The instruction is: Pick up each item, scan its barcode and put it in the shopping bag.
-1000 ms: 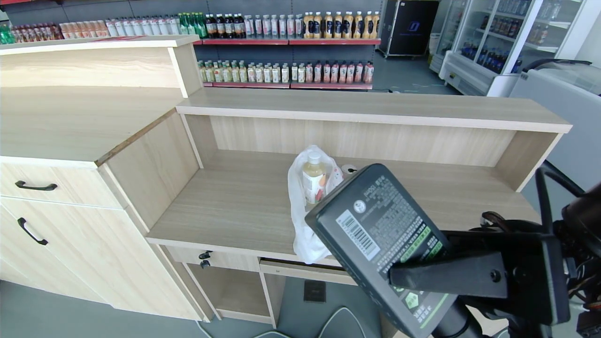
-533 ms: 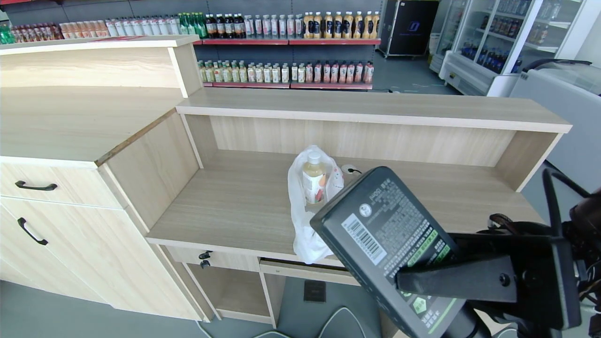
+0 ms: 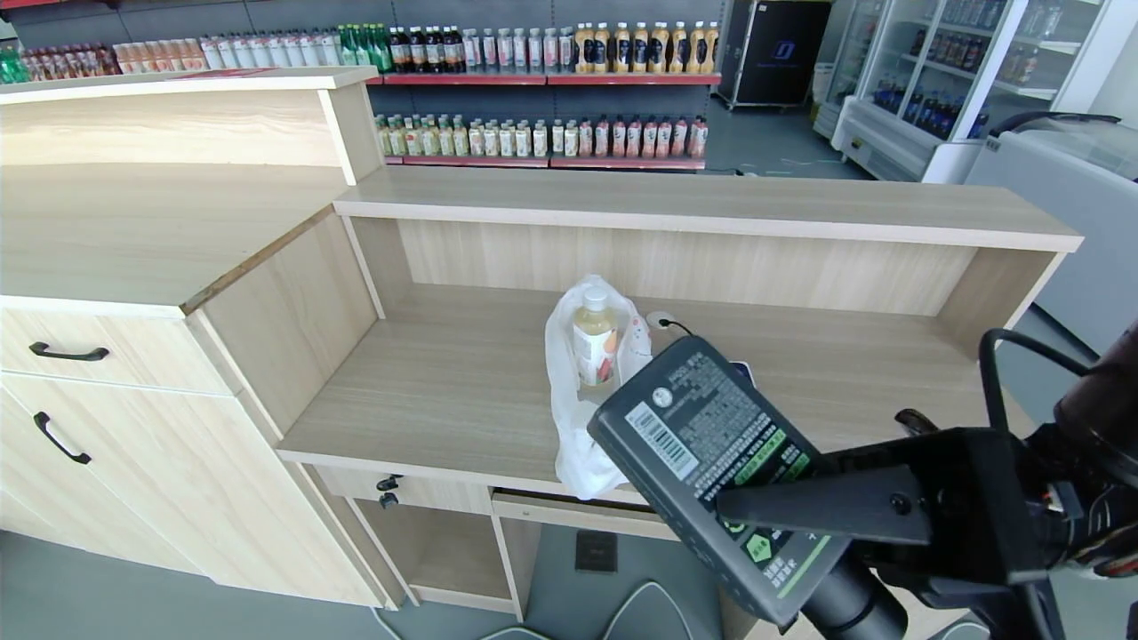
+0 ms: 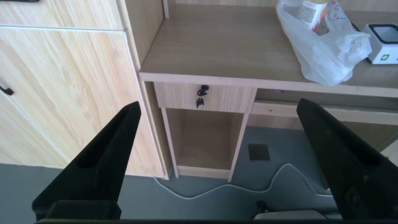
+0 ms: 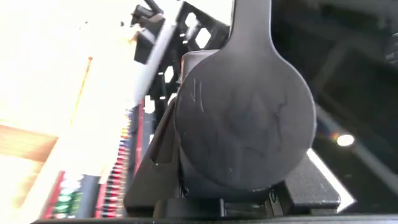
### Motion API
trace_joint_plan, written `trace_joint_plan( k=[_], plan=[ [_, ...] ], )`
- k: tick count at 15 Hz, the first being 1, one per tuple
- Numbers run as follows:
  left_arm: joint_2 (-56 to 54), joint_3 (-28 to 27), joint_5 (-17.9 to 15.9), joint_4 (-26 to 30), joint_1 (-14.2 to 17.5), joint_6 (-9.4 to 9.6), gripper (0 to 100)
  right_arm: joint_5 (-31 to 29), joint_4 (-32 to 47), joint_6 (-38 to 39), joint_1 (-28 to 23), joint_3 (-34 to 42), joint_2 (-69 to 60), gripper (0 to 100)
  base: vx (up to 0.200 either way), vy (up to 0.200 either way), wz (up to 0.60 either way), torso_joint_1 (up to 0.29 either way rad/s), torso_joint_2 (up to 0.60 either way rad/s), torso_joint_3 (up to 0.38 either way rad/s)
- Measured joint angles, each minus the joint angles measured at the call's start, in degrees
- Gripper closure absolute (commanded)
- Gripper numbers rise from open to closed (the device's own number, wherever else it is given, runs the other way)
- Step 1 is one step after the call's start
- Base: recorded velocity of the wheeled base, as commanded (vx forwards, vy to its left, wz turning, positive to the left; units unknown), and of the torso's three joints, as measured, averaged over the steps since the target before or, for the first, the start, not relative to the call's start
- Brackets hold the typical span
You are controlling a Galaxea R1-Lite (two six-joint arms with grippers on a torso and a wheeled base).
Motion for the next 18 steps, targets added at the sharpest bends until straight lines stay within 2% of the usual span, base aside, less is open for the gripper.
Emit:
trace_joint_plan(
  k=[1, 2, 4, 5, 6, 8, 9, 10, 12, 14, 18],
  plan=[
    [0.02, 0.00, 0.00, 0.00, 0.00, 0.00, 0, -1.83, 4.08, 4.33, -3.35, -0.13, -0.23, 100, 0.000, 0.000, 0.00, 0.000, 0.00, 0.000],
    [0.02, 0.00, 0.00, 0.02, -0.02, -0.02, 0, -3.77, 7.50, 10.11, -8.79, -0.39, -0.69, 100, 0.000, 0.000, 0.00, 0.000, 0.00, 0.000],
    [0.00, 0.00, 0.00, 0.00, 0.00, -0.02, 0, -10.09, 10.92, 22.17, -23.20, -1.05, -2.24, 100, 0.000, 0.000, 0.00, 0.000, 0.00, 0.000],
    [0.02, 0.00, -0.02, 0.02, 0.00, -0.02, 0, -16.75, 12.79, 31.67, -31.83, -1.30, -3.28, 100, 0.000, 0.000, 0.00, 0.000, 0.00, 0.000],
    [0.00, 0.00, 0.00, 0.00, 0.00, -0.02, 0, -24.98, 14.75, 44.45, -38.40, -1.72, -4.25, 100, 0.000, 0.000, 0.00, 0.000, 0.00, 0.000],
    [0.00, 0.00, 0.00, 0.00, 0.00, -0.02, 0, -44.97, 19.54, 68.27, -47.69, -2.71, -6.13, 100, 0.000, 0.000, 0.00, 0.000, 0.00, 0.000],
    [0.00, 0.00, -0.02, 0.00, 0.00, -0.02, 0, -50.99, 20.97, 73.22, -50.20, -2.71, -6.95, 100, 0.000, 0.000, 0.00, 0.000, 0.00, 0.000],
    [0.02, 0.00, -0.02, 0.00, 0.00, -0.02, 0, -52.58, 20.48, 74.84, -52.69, -1.79, -7.72, 100, 0.000, 0.000, 0.00, 0.000, 0.00, 0.000],
    [0.00, 0.00, 0.00, 0.00, 0.00, -0.02, 0, -48.12, 13.49, 75.63, -54.09, -0.02, -9.05, 100, 0.000, 0.000, 0.00, 0.000, 0.00, 0.000],
    [0.00, 0.00, 0.00, 0.00, -0.05, -0.02, 0, -43.72, 11.17, 75.50, -53.65, 1.60, -9.73, 100, 0.000, 0.000, 0.00, 0.000, 0.00, 0.000],
    [0.00, 0.00, -0.02, 0.02, -0.05, 0.00, 0, -45.59, 10.07, 77.59, -52.10, -0.26, -9.98, 100, 0.000, 0.000, 0.60, 0.001, 0.00, 0.002]
  ],
)
